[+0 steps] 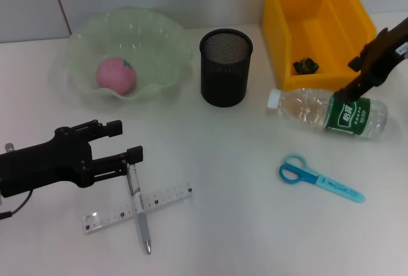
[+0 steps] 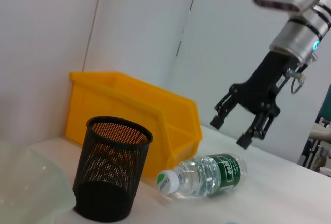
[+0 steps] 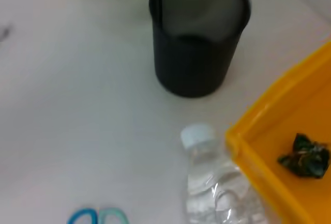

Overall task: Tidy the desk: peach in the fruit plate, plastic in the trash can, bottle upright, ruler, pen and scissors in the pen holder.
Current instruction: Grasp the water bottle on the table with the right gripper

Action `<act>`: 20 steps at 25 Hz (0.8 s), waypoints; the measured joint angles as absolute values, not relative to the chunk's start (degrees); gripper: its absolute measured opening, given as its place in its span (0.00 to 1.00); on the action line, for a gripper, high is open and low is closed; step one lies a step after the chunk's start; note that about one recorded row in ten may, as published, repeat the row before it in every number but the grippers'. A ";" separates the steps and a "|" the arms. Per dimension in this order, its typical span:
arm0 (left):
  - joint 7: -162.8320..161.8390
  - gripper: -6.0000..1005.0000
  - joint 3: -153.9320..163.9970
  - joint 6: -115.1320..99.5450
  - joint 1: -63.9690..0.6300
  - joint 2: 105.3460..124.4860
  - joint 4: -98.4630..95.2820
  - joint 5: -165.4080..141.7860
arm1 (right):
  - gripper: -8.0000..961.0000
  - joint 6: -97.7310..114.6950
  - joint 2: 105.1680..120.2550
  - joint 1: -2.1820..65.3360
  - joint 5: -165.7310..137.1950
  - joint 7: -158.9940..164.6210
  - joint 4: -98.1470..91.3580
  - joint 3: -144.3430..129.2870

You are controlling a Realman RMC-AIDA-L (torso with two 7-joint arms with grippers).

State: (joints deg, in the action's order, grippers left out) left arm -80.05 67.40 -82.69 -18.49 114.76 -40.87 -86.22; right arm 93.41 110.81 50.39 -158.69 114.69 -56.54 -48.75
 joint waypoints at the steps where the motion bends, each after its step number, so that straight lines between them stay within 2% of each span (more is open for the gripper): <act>1: -80.05 0.78 67.40 -82.69 -18.49 114.76 -40.87 -86.22 | 0.86 93.41 110.81 50.39 -158.69 114.69 -56.54 -48.75; 20: -80.23 0.78 66.96 -82.70 -18.37 115.56 -40.87 -86.22 | 0.86 80.70 113.77 50.48 -163.72 114.13 -48.07 -58.63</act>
